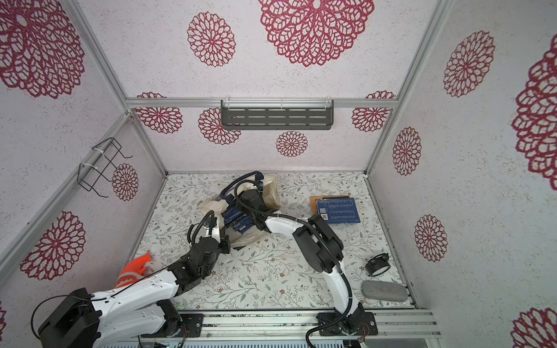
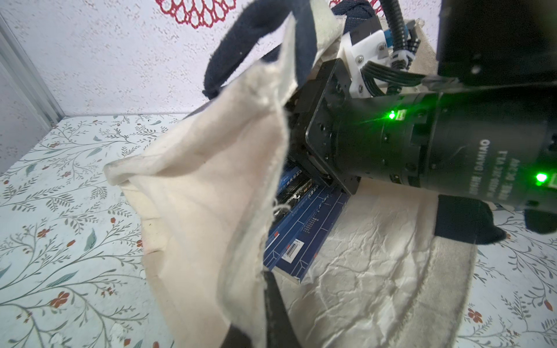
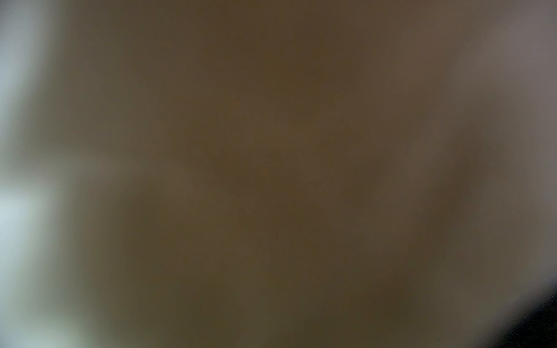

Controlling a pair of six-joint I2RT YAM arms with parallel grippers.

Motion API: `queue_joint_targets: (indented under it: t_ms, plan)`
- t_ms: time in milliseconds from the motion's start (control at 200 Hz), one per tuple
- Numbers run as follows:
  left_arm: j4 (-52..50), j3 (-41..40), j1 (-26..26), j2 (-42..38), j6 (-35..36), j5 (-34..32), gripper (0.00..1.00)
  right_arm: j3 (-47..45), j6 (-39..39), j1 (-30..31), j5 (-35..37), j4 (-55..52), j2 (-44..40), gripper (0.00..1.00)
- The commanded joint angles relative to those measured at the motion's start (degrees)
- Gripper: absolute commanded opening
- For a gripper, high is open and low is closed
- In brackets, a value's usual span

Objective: Take out the books from the canvas bag
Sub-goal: Pick up the book from the canvas bag.

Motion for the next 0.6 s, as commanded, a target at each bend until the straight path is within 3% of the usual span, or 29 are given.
queue_joint_targets:
  t_ms: [0,220,595]
  plan:
    - [2.6,0.2,-1.4,0.1,1.0,1.4,0.0,0.1,0.5,-0.4,-1.1,1.3,-0.9,0.17]
    - [2.7,0.3,-1.4,0.4,0.7,1.2,0.0,-9.4,0.2,-0.4,-2.0,5.7,-9.0,0.07]
    - [2.1,0.6,-1.4,0.8,0.3,0.6,0.0,-22.4,-3.1,-0.7,-5.6,9.5,-22.2,0.04]
